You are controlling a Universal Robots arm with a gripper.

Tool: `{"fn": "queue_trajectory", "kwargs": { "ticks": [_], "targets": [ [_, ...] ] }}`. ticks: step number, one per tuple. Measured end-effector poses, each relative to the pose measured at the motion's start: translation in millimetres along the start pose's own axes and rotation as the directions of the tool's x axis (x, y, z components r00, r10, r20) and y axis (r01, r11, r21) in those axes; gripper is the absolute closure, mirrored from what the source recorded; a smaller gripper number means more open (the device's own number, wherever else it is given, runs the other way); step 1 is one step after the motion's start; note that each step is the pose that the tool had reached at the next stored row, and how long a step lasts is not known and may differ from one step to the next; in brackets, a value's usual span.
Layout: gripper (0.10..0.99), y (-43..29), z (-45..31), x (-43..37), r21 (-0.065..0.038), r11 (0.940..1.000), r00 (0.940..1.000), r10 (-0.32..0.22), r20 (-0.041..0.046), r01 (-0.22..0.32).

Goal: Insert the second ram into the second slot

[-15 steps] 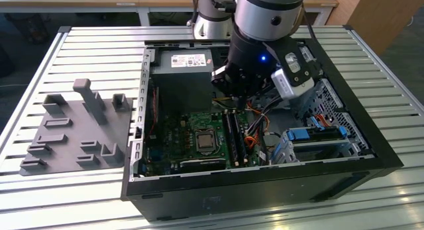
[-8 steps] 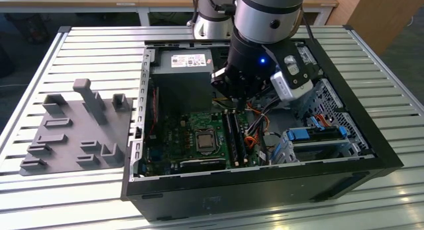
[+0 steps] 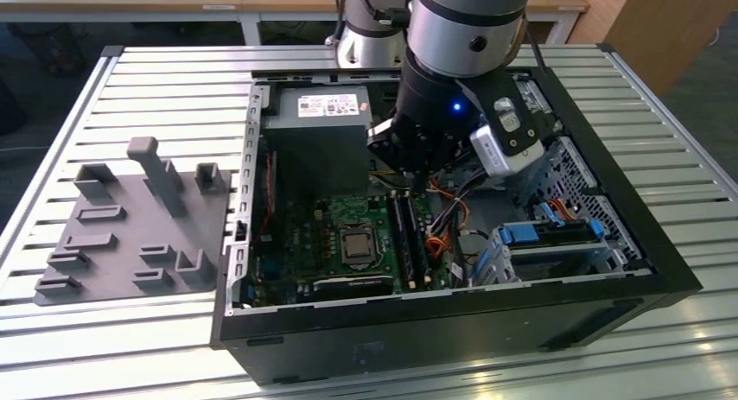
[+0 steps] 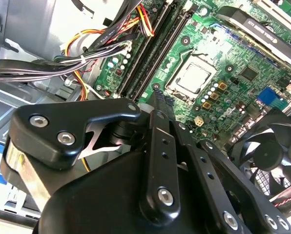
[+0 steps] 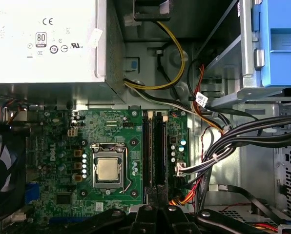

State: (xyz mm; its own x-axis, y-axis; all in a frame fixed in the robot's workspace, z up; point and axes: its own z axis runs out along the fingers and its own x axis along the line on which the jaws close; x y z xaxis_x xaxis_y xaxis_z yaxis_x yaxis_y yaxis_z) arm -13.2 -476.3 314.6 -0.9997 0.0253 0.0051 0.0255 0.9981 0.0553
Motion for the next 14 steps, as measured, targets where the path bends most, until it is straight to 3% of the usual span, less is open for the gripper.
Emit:
{"fn": "queue_trajectory", "kwargs": {
  "ticks": [14],
  "targets": [
    [0.980, -0.4, 8.4, -0.1, 0.000, 1.0000, 1.0000, 0.000, 0.0000, 0.000]
  ]
}}
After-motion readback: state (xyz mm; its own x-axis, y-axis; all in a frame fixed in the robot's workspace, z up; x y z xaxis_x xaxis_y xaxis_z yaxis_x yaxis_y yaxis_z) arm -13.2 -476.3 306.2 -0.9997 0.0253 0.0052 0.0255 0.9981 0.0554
